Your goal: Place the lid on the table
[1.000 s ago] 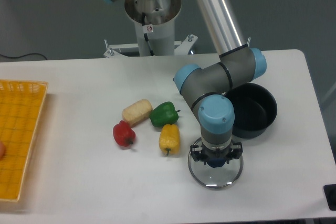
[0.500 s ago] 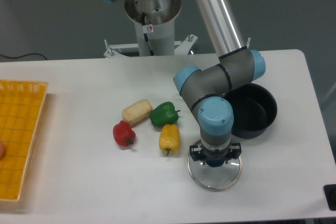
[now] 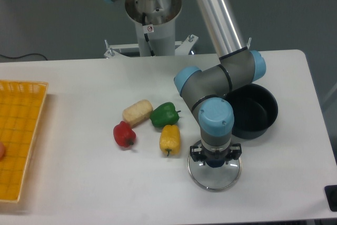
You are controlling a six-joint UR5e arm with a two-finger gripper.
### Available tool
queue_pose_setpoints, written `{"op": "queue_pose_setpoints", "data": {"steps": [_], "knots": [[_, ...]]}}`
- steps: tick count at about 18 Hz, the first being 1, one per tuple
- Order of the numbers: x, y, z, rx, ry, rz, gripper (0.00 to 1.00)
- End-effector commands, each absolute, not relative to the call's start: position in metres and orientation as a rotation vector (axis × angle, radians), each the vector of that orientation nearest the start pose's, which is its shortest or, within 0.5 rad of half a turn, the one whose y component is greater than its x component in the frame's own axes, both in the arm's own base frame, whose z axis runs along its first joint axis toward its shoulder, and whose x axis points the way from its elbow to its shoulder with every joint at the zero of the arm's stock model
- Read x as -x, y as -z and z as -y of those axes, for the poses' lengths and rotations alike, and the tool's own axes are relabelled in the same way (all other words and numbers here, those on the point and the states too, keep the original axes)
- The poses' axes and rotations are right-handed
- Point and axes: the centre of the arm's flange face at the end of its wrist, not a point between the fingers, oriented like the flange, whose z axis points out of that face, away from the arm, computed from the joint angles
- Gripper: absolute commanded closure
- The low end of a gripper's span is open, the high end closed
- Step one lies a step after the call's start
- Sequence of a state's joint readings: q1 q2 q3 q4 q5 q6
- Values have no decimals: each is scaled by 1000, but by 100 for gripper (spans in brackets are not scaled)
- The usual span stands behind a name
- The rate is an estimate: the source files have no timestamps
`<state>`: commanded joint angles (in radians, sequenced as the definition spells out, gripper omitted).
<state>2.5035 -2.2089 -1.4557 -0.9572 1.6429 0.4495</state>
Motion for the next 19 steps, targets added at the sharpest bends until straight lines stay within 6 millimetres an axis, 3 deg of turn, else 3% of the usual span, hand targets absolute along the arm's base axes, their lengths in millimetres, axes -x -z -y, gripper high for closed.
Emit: {"op": "queue_pose_setpoints", "data": {"steps": [2, 7, 9, 13, 17, 19], "knots": [[484, -218, -524, 3025, -178, 736, 1], [482, -226, -525, 3019, -196, 714, 0], [478, -248, -525, 3041, -278, 599, 0], [459, -280, -526, 3233, -539, -17, 0], [445, -325, -509, 3229, -598, -119, 0], [439, -336, -506, 3233, -589, -136, 0]]}}
